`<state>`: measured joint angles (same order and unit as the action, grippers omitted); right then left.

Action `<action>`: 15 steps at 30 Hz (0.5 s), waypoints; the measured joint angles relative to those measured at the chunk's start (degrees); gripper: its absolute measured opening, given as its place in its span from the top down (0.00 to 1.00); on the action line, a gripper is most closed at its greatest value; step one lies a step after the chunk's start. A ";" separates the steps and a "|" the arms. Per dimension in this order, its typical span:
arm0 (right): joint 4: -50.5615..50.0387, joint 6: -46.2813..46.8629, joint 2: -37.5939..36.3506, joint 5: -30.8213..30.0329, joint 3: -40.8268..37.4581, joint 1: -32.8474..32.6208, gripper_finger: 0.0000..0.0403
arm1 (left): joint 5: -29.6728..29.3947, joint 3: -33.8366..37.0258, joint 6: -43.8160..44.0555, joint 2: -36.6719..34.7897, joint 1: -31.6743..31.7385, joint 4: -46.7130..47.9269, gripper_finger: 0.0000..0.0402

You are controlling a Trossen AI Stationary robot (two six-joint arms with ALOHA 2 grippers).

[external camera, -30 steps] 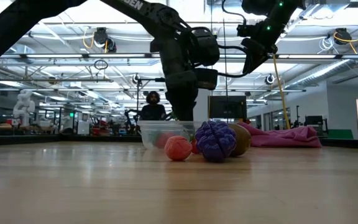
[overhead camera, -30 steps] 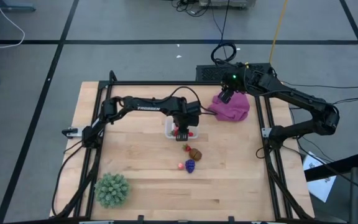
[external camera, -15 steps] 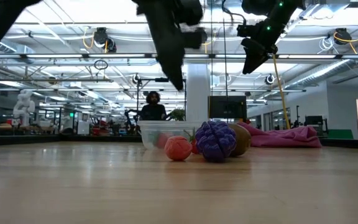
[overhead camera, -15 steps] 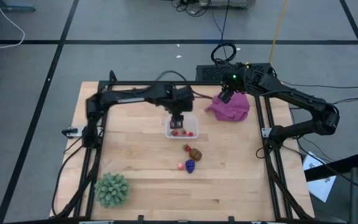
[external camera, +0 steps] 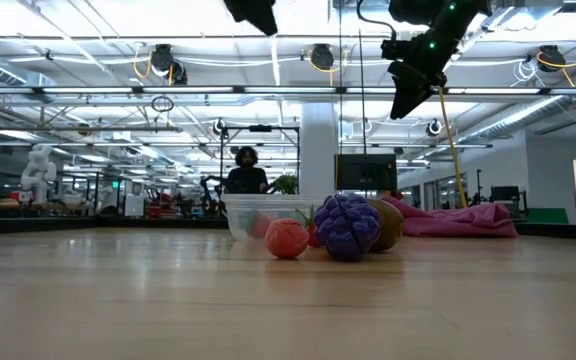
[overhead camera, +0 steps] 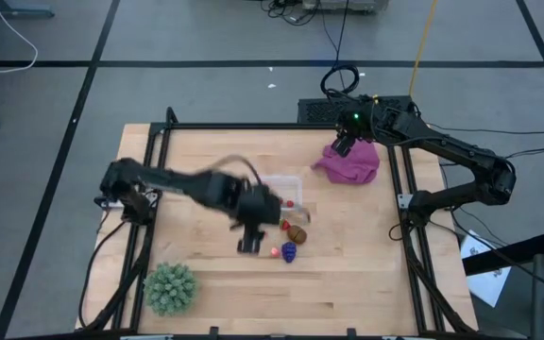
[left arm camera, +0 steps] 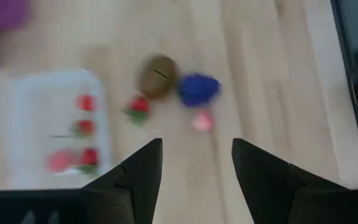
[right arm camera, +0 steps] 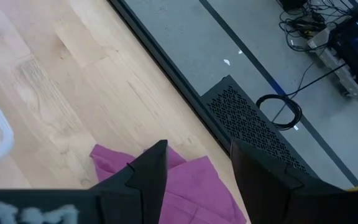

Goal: Pick and placing Produce into tupperware
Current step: Put the peach into the transparent bin

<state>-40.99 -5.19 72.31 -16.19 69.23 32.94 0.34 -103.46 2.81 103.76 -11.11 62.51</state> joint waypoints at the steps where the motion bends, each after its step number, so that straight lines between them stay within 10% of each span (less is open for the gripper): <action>1: 0.00 0.05 0.00 0.00 0.00 -0.01 0.58 | 0.01 0.37 0.53 1.26 -1.58 -0.23 0.51; 15: -1.44 2.53 0.02 0.03 -0.04 -0.03 0.58 | 4.20 1.33 -1.50 15.81 -2.76 -4.93 0.47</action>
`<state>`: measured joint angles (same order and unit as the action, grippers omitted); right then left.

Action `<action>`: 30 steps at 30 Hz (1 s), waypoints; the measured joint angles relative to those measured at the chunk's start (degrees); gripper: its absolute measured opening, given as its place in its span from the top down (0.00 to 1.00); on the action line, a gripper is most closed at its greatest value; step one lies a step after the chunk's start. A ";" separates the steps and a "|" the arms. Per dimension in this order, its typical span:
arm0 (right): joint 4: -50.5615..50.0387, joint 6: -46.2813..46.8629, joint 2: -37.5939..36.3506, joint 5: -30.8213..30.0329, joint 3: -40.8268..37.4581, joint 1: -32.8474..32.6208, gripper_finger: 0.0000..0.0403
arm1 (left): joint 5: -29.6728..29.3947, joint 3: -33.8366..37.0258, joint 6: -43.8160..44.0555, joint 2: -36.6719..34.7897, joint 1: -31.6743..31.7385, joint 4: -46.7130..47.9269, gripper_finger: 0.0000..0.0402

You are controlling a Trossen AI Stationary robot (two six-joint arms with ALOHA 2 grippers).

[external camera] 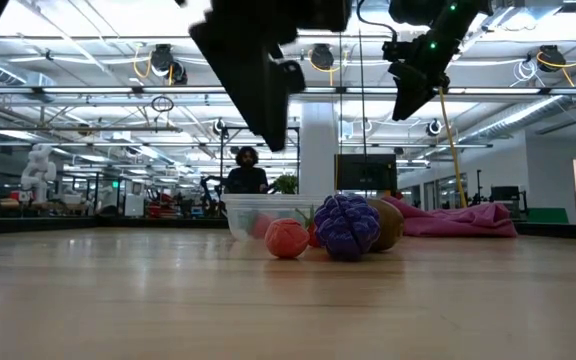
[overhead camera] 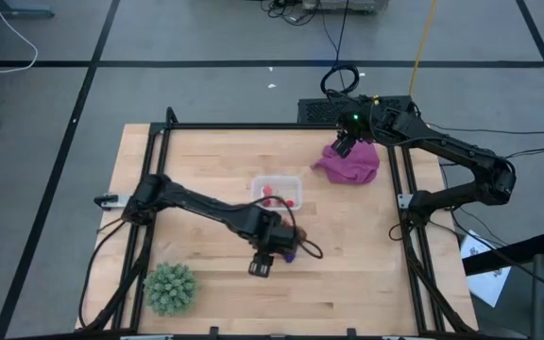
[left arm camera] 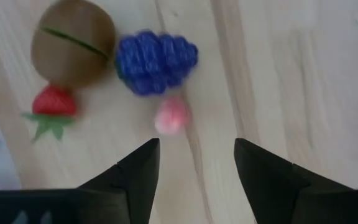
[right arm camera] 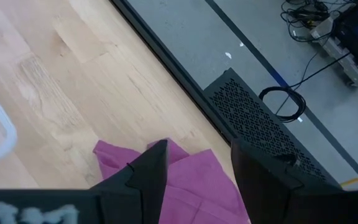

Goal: Pick and placing Produce into tupperware
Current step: Put the peach into the transparent bin

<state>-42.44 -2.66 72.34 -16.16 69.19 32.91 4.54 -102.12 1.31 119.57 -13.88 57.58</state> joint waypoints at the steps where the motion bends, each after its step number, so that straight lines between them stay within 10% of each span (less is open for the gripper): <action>1: -0.11 0.02 0.00 0.01 0.00 0.00 0.58 | 0.15 0.00 -0.15 0.56 0.50 -1.05 0.46; 30: -0.72 -1.25 0.00 0.01 0.00 0.00 0.58 | 6.06 6.04 5.71 6.92 2.40 -9.16 0.43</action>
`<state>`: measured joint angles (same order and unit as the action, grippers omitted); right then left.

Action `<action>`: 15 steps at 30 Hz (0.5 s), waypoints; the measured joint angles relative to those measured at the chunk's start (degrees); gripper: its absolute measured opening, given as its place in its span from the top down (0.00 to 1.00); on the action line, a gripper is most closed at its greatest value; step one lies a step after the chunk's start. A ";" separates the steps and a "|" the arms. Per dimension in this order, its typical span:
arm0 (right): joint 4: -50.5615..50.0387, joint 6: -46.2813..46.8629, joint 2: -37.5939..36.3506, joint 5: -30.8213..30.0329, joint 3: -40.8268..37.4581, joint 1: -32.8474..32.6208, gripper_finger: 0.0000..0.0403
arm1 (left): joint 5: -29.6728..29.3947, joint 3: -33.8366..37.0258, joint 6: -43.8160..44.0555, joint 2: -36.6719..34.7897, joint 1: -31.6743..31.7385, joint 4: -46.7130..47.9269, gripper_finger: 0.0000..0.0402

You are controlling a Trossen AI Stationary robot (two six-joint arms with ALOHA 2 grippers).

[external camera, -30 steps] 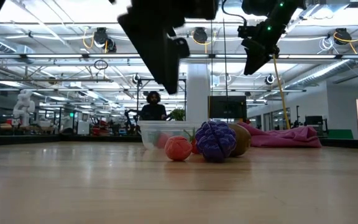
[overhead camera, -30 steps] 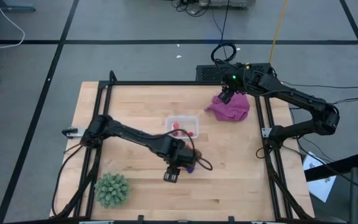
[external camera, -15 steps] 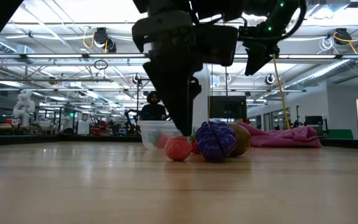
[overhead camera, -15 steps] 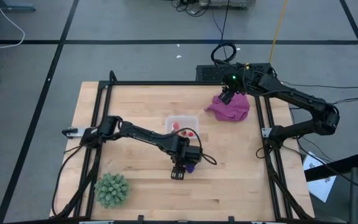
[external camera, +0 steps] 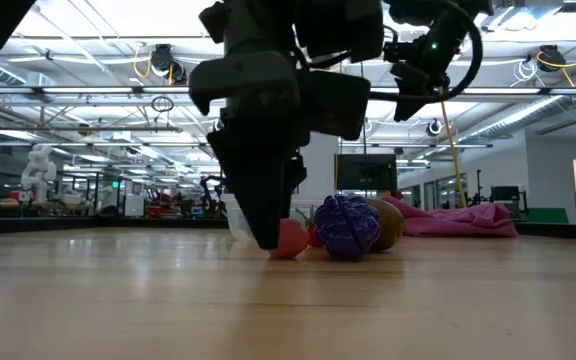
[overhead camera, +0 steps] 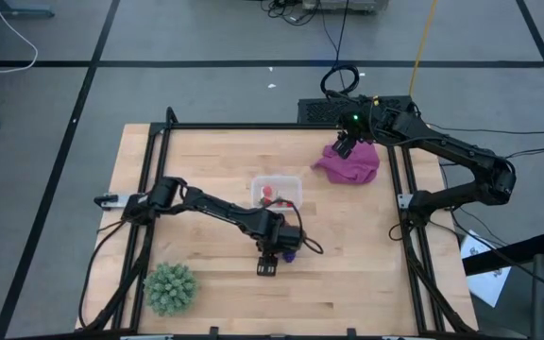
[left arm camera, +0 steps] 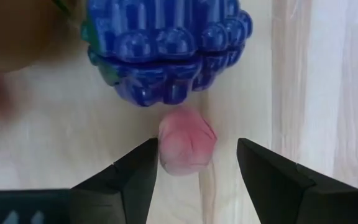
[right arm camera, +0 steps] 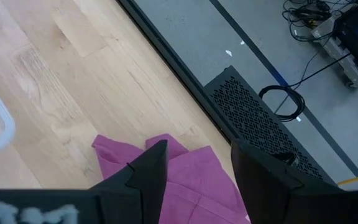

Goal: Pick and placing Produce into tupperware
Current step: Put the peach into the transparent bin

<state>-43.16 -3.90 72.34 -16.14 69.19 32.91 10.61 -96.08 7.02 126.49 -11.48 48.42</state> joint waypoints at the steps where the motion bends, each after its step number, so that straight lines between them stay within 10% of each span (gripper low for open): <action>1: 0.00 -0.02 0.00 0.00 0.00 0.00 0.58 | 0.10 0.43 0.36 -0.09 0.06 -0.67 0.43; 15: 0.02 0.02 0.00 -0.02 0.00 0.00 0.58 | 0.07 0.41 -1.30 -0.08 0.10 -4.44 0.43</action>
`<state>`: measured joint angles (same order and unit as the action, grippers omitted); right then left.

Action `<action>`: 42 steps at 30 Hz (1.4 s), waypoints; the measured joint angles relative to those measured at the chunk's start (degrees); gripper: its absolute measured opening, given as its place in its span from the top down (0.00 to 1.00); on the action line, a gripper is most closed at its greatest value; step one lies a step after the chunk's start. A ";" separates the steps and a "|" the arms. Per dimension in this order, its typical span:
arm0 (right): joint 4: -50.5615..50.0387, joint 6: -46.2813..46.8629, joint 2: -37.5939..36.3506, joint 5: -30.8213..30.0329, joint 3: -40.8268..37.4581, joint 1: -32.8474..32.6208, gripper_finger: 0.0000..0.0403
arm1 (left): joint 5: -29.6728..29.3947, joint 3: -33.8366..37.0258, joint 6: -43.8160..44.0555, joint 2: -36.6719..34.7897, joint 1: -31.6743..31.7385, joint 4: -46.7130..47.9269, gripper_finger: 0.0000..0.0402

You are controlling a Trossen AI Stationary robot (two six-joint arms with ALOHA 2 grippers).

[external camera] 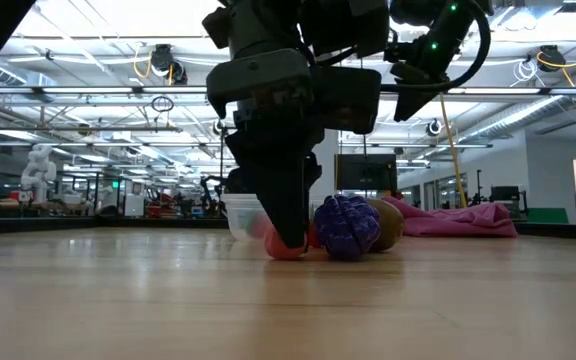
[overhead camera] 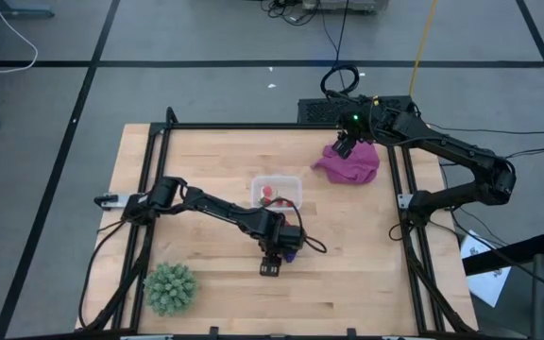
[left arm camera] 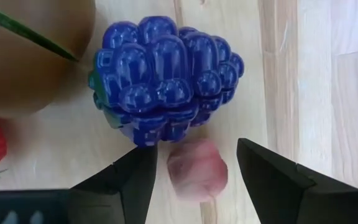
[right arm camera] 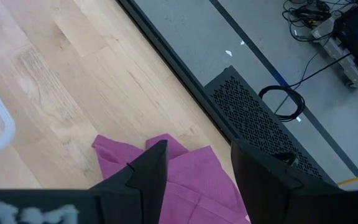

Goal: Pick and placing Produce into tupperware
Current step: Put the peach into the transparent bin

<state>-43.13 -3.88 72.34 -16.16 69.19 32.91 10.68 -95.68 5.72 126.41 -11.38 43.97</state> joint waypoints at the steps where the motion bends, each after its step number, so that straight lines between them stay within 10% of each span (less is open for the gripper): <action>1: 0.00 0.00 0.00 0.02 0.00 0.00 0.58 | 0.00 0.00 0.00 0.00 0.00 0.23 0.43; 15: 0.00 0.00 0.00 0.02 0.00 0.00 0.58 | -0.44 -0.07 0.02 0.00 0.00 2.31 0.45; 30: 0.00 0.02 0.00 0.02 0.00 -0.02 0.58 | -0.90 -0.11 0.44 -0.68 0.02 5.38 0.75; 42: 0.00 0.17 0.00 0.00 0.00 -0.02 0.58 | -12.57 -0.11 -0.05 -16.16 2.86 14.08 0.69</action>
<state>-43.14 -3.70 72.34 -16.16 69.19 32.88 -1.89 -95.79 5.66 110.25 -8.51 58.05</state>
